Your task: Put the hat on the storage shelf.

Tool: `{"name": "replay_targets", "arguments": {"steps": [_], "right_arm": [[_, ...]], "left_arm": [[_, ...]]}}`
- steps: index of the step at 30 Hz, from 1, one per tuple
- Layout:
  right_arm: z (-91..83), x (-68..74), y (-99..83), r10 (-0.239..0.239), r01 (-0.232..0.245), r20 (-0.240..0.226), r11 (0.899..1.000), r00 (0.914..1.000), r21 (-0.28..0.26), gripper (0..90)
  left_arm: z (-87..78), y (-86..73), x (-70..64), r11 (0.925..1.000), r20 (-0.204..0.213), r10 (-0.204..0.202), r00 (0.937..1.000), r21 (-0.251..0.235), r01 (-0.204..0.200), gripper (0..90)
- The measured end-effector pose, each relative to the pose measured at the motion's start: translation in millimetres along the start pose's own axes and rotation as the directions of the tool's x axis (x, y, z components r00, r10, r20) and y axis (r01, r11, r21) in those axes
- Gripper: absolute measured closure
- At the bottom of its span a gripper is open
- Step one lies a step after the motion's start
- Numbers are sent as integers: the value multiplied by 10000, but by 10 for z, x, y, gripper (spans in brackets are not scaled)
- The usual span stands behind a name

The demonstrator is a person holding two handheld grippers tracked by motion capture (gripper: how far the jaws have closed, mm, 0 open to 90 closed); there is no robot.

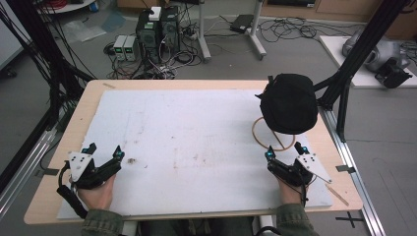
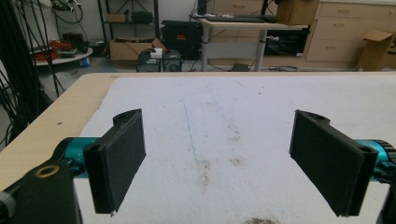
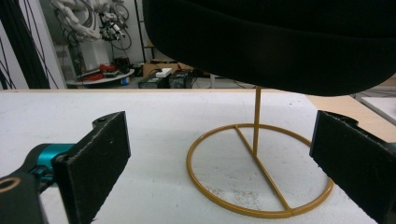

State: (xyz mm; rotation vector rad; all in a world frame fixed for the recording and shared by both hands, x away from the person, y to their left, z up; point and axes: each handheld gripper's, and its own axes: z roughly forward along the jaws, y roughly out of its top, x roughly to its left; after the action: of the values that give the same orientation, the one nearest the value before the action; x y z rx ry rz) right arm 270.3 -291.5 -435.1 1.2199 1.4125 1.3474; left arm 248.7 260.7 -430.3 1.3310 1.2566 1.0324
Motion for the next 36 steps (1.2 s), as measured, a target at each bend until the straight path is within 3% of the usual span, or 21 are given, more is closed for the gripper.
{"name": "replay_targets", "arguments": {"steps": [16,22,25,36], "right_arm": [[-58,-23,-2,2,0,73,9996,10000,-273,42],[-82,-69,-7,252,-255,-100,9991,9996,-327,38],[-95,-88,-4,254,-268,-239,9978,9994,-601,37],[-89,-94,-14,316,-342,-486,9980,9983,-540,37]], "left_arm": [[4,-16,-25,9999,101,151,9998,-13,-151,185],[36,-26,-68,9996,248,282,9993,73,-284,185],[42,-31,-75,9996,360,264,9990,64,-267,185],[53,-39,-70,9997,497,222,9985,78,-227,185]]}}
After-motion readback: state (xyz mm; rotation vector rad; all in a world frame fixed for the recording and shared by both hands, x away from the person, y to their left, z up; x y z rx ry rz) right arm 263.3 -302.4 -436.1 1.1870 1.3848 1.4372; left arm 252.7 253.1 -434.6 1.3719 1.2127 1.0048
